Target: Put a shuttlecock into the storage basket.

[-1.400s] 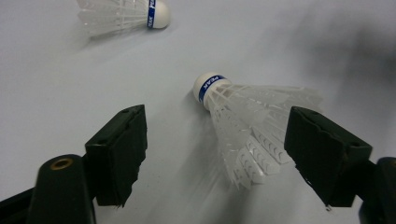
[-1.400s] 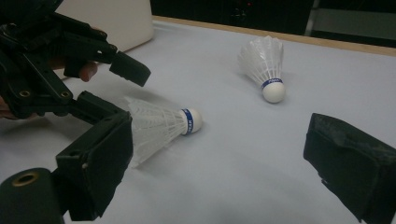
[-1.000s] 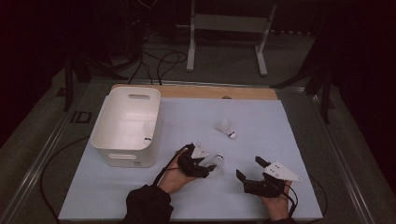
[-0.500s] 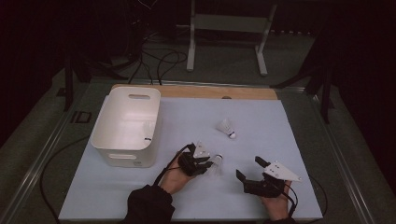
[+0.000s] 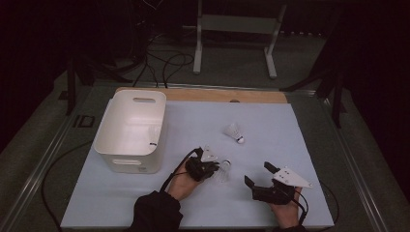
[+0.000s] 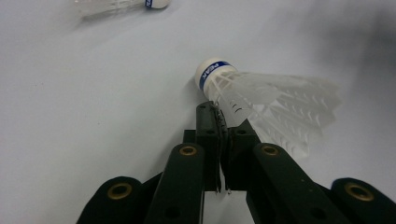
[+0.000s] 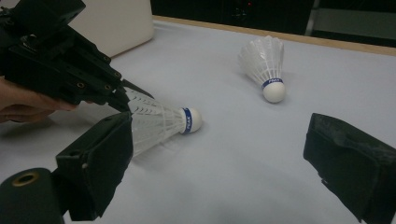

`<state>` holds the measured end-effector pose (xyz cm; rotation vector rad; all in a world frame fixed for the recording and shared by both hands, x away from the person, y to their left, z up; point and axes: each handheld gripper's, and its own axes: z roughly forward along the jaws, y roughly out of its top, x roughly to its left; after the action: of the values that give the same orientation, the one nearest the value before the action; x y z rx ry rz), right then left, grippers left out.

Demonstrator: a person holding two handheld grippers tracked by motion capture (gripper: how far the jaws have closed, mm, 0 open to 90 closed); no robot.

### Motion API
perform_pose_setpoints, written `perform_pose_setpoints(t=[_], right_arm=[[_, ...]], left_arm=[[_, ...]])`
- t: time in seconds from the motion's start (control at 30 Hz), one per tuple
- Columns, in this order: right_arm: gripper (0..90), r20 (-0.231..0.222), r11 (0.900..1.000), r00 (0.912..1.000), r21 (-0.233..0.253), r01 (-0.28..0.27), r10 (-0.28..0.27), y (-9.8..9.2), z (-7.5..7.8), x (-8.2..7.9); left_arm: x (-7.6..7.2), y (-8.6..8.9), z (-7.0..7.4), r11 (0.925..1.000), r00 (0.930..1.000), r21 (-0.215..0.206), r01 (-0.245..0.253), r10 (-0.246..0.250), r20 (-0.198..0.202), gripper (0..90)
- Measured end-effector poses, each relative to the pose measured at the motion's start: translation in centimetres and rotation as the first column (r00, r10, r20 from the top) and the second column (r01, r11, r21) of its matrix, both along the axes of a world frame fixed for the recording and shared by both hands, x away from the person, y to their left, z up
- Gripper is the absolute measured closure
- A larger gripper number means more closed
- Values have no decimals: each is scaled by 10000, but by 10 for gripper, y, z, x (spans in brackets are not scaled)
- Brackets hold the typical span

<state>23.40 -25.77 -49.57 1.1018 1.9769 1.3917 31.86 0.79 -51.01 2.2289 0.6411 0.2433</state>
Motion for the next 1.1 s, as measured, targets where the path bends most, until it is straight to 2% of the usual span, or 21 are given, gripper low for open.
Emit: perform_pose_setpoints(t=[0.5, 1.1], right_arm=[[81, 30, 10000, 10000, -12, 15, -15, 0, 0, 0], [81, 6, 10000, 10000, -23, 30, -30, 0, 0, 0]], left_arm=[[0, 4, 6, 9988, 10000, -480, -63, 61, -47, 895], [-1, 8, 14, 9969, 10000, -782, -44, 45, 15, 896]])
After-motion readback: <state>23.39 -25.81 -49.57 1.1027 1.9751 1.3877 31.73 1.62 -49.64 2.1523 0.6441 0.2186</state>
